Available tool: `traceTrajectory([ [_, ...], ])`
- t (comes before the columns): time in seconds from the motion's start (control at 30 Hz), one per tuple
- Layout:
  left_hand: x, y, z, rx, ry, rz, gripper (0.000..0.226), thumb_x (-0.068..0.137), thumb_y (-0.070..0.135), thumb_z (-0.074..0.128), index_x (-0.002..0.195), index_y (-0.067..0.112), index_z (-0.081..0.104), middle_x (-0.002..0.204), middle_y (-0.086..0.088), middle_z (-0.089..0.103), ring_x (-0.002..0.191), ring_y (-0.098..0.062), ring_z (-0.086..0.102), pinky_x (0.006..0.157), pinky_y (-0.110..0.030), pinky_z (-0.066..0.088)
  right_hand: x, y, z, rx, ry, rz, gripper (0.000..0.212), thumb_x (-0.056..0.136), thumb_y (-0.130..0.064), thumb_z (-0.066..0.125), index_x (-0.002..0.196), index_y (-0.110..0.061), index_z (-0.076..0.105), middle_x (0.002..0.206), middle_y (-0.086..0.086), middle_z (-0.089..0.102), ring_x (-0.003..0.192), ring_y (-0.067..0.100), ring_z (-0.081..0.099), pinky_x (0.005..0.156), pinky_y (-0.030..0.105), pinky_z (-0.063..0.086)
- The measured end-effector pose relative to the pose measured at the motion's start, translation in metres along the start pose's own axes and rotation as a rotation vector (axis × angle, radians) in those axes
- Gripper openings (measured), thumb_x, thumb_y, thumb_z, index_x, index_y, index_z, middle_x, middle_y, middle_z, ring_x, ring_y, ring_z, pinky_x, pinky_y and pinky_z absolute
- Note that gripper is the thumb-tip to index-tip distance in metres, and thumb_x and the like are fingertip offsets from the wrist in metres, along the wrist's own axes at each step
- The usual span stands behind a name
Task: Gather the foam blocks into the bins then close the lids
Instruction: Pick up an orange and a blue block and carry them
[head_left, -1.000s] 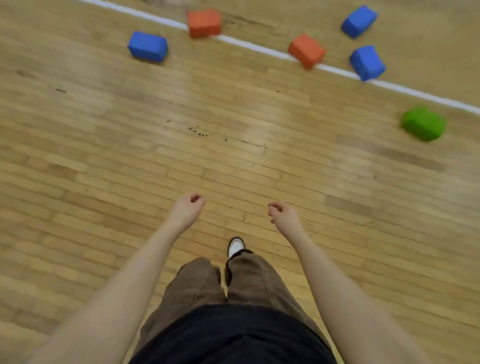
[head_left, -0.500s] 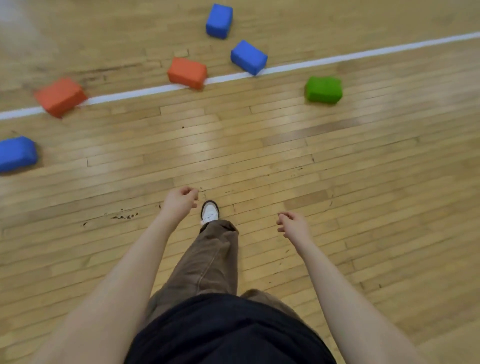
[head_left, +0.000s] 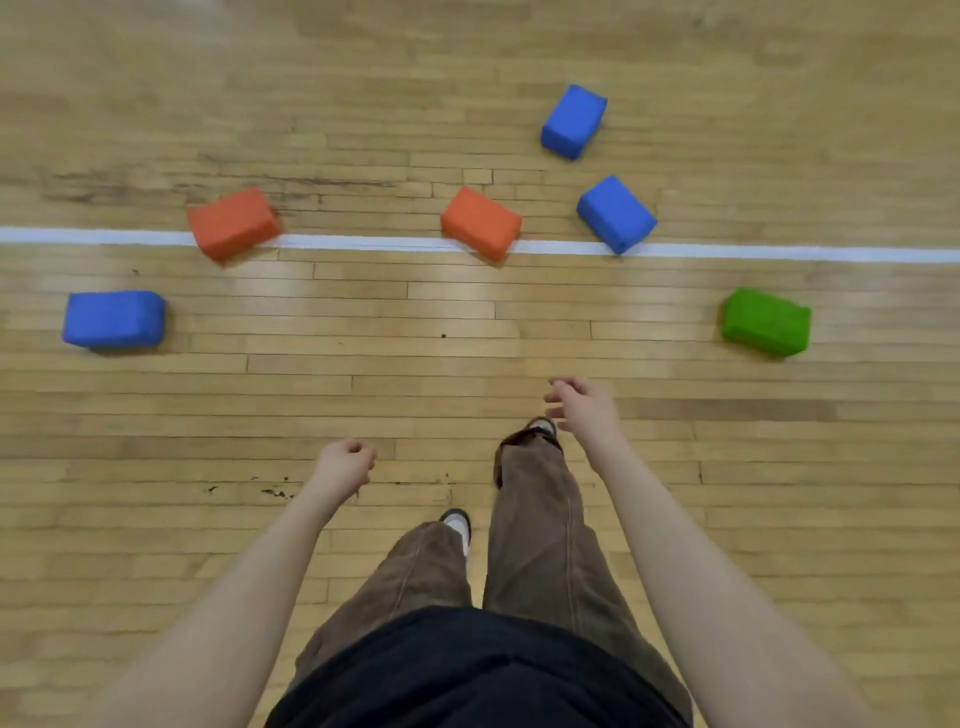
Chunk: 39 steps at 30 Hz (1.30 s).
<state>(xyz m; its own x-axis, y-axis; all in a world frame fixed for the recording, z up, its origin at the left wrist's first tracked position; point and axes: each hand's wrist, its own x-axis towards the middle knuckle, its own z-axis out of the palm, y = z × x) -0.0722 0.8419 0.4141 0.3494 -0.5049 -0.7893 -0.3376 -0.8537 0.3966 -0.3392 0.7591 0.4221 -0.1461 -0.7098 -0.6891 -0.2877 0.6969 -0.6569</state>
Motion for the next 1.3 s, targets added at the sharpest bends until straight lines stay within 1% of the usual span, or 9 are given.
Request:
traceTrajectory([
  [0.2, 0.058, 0.098, 0.005, -0.119, 0.036, -0.043, 0.029, 0.097, 0.022, 0.046, 0.117, 0.005, 0.057, 0.104, -0.009, 0.061, 0.089, -0.021, 0.059, 0.078, -0.034, 0.048, 0.117, -0.082, -0.008, -0.076, -0.090, 0.007, 0.025, 0.095, -0.022, 0.045, 0.113, -0.013, 0.061, 0.094, 0.002, 0.066, 0.080, 0.017, 0.062, 0.079, 0.035, 0.050],
  [0.27, 0.077, 0.143, 0.006, -0.169, 0.062, -0.047, 0.029, 0.097, 0.023, 0.046, 0.118, 0.005, 0.056, 0.105, -0.009, 0.061, 0.090, -0.021, 0.058, 0.076, -0.033, 0.047, 0.154, -0.114, -0.017, -0.127, -0.129, 0.004, 0.024, 0.095, -0.022, 0.045, 0.112, -0.014, 0.061, 0.092, 0.000, 0.065, 0.077, 0.016, 0.062, 0.081, 0.035, 0.050],
  [0.43, 0.125, 0.263, 0.002, -0.245, 0.096, 0.030, 0.023, 0.097, 0.029, 0.044, 0.109, 0.015, 0.058, 0.106, -0.004, 0.062, 0.095, -0.018, 0.060, 0.089, -0.039, 0.048, 0.233, -0.191, -0.043, -0.233, -0.184, -0.041, 0.025, 0.094, -0.017, 0.044, 0.112, -0.012, 0.061, 0.091, 0.002, 0.063, 0.075, 0.015, 0.059, 0.065, 0.025, 0.044],
  [0.63, 0.191, 0.381, -0.004, -0.205, 0.080, 0.165, 0.018, 0.096, 0.030, 0.044, 0.100, 0.020, 0.059, 0.099, 0.000, 0.064, 0.094, -0.018, 0.061, 0.080, -0.035, 0.049, 0.316, -0.264, -0.046, -0.265, -0.174, -0.042, 0.026, 0.096, -0.019, 0.043, 0.114, -0.012, 0.060, 0.095, 0.004, 0.063, 0.076, 0.014, 0.058, 0.065, 0.024, 0.044],
  [0.73, 0.235, 0.418, -0.003, -0.155, 0.081, 0.192, 0.023, 0.097, 0.026, 0.044, 0.108, 0.015, 0.061, 0.104, -0.004, 0.064, 0.095, -0.020, 0.059, 0.074, -0.029, 0.044, 0.357, -0.284, -0.035, -0.295, -0.166, -0.054, 0.025, 0.096, -0.018, 0.043, 0.112, -0.012, 0.061, 0.096, 0.006, 0.064, 0.080, 0.017, 0.059, 0.066, 0.026, 0.044],
  [0.83, 0.289, 0.439, -0.002, 0.038, 0.104, 0.273, 0.032, 0.097, 0.023, 0.044, 0.124, 0.010, 0.055, 0.120, -0.006, 0.058, 0.103, -0.017, 0.053, 0.080, -0.026, 0.039, 0.400, -0.291, -0.017, -0.324, -0.125, -0.094, 0.025, 0.095, -0.017, 0.045, 0.114, -0.012, 0.061, 0.096, 0.004, 0.063, 0.085, 0.019, 0.060, 0.066, 0.025, 0.045],
  [0.93, 0.353, 0.449, 0.008, 0.192, 0.100, 0.333, 0.037, 0.096, 0.023, 0.043, 0.131, 0.012, 0.050, 0.129, -0.007, 0.051, 0.114, -0.022, 0.049, 0.090, -0.031, 0.039, 0.451, -0.284, 0.003, -0.448, -0.082, -0.177, 0.028, 0.095, -0.017, 0.048, 0.120, -0.013, 0.059, 0.100, 0.000, 0.059, 0.080, 0.010, 0.054, 0.064, 0.017, 0.040],
  [1.17, 0.526, 0.445, 0.079, 0.552, 0.084, 0.393, 0.044, 0.095, 0.029, 0.042, 0.137, 0.018, 0.041, 0.139, -0.006, 0.041, 0.122, -0.028, 0.041, 0.096, -0.038, 0.034, 0.626, -0.226, 0.056, -0.740, -0.177, -0.290, 0.036, 0.093, -0.024, 0.048, 0.127, -0.023, 0.055, 0.122, 0.000, 0.054, 0.109, 0.020, 0.052, 0.088, 0.038, 0.045],
  [1.3, 0.636, 0.429, 0.139, 0.565, 0.109, 0.398, 0.048, 0.095, 0.030, 0.043, 0.141, 0.019, 0.036, 0.148, -0.008, 0.030, 0.131, -0.030, 0.030, 0.106, -0.041, 0.027, 0.740, -0.172, 0.090, -0.838, -0.193, -0.365, 0.040, 0.092, -0.032, 0.052, 0.131, -0.023, 0.053, 0.120, 0.001, 0.054, 0.111, 0.023, 0.052, 0.087, 0.040, 0.046],
])
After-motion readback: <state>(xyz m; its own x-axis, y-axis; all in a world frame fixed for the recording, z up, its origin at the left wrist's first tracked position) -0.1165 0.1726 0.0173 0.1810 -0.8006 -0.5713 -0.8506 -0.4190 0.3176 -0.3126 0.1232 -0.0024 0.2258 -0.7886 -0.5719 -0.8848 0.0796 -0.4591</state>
